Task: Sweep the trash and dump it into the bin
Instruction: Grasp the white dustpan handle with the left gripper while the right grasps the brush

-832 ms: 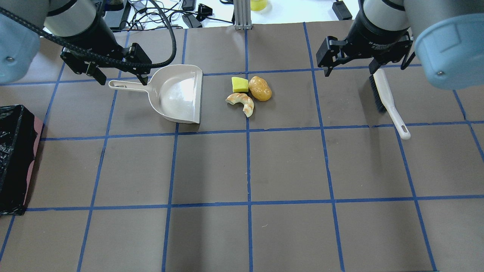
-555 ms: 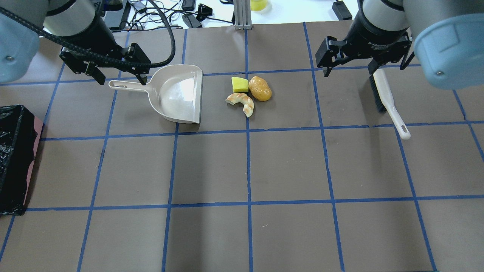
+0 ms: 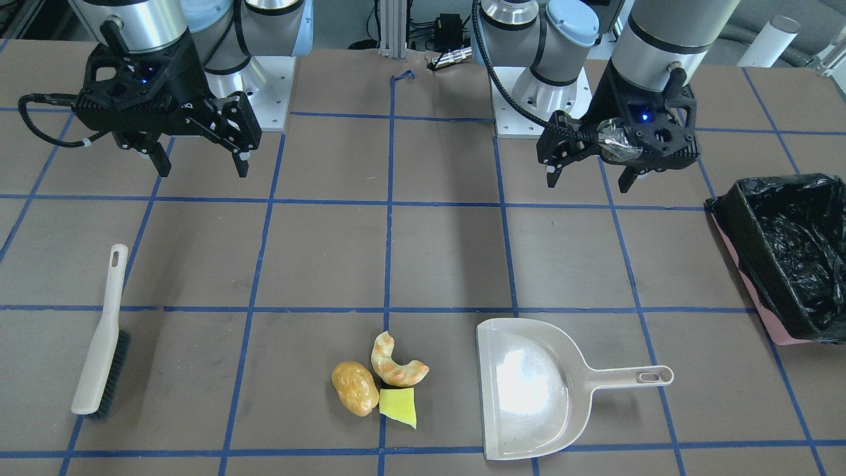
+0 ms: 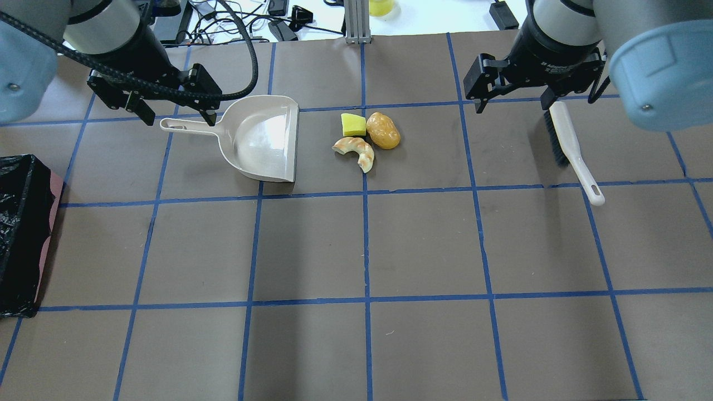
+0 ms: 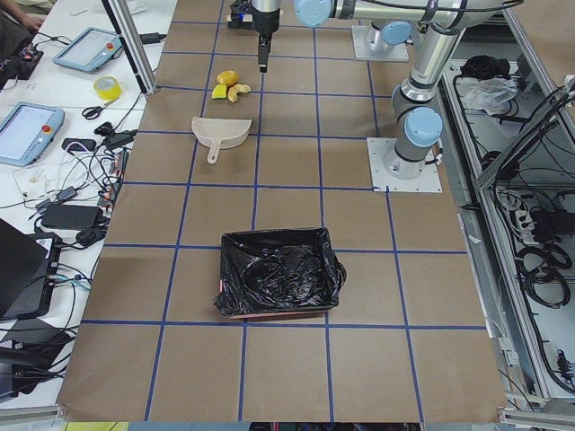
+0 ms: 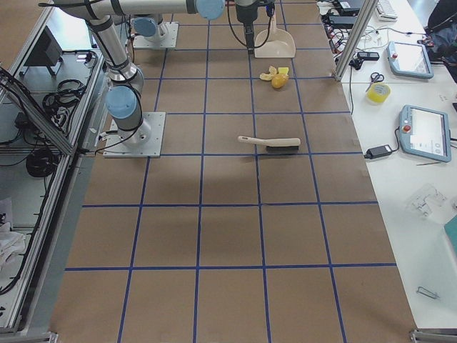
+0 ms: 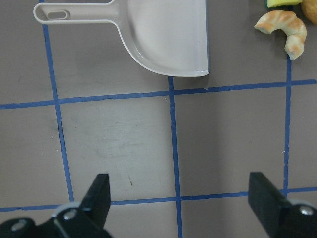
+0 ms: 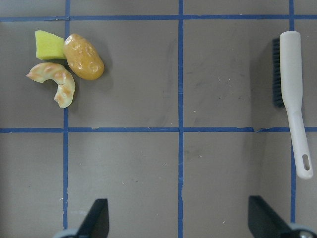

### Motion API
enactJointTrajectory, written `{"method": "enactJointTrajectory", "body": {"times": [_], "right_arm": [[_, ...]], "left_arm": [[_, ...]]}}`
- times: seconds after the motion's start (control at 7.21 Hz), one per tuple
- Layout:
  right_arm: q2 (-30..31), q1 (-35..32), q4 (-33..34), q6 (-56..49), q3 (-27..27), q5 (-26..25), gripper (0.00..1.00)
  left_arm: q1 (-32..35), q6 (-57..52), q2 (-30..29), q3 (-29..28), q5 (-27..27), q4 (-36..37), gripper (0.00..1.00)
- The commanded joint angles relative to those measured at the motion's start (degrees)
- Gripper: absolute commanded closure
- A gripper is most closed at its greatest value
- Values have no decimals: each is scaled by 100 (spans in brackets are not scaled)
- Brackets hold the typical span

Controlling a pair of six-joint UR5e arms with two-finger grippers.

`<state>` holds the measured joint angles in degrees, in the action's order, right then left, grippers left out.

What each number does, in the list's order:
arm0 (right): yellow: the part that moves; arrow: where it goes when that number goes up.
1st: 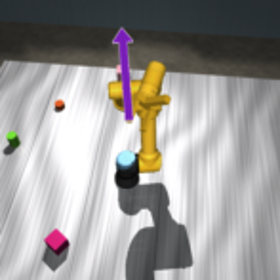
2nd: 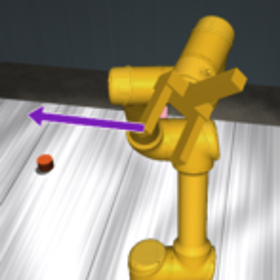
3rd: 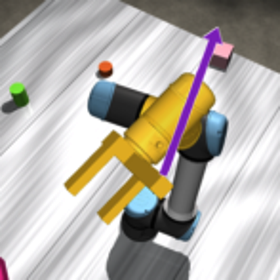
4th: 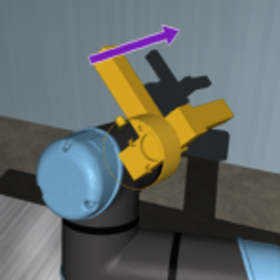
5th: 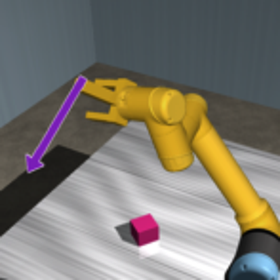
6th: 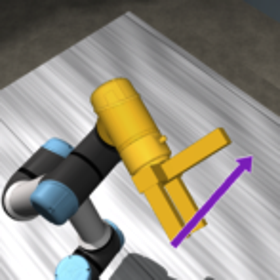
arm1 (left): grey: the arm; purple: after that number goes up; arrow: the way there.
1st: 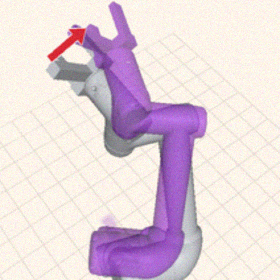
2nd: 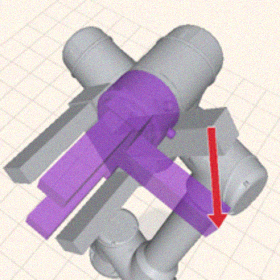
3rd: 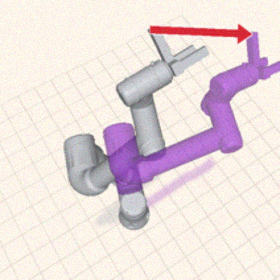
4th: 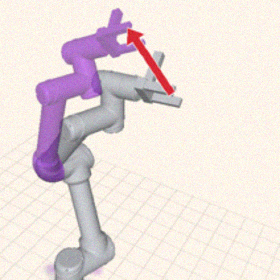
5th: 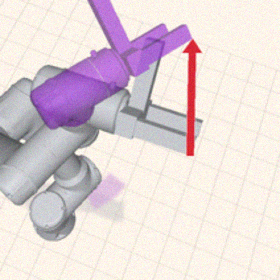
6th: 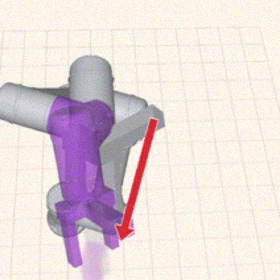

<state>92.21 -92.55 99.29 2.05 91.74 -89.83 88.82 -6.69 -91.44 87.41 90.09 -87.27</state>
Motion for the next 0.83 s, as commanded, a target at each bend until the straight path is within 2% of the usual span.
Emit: {"method": "enactJointTrajectory", "body": {"times": [0.0, 0.28, 0.55, 0.69], "right_arm": [[16, 27, -6, -3, -7, -8, 0], [-175, 149, -85, -247, 54, -113, 0], [-458, 866, -233, -1404, 220, -184, 0], [-545, 1427, -191, -2071, 430, -193, 0]], "left_arm": [[-66, -1049, -128, -31, 8, 315, 0], [-84, -2925, -417, 66, 17, 814, 0], [-153, -4544, -803, 57, 17, 939, 0], [-337, -5213, -1005, 48, -18, 1192, 2]]}}
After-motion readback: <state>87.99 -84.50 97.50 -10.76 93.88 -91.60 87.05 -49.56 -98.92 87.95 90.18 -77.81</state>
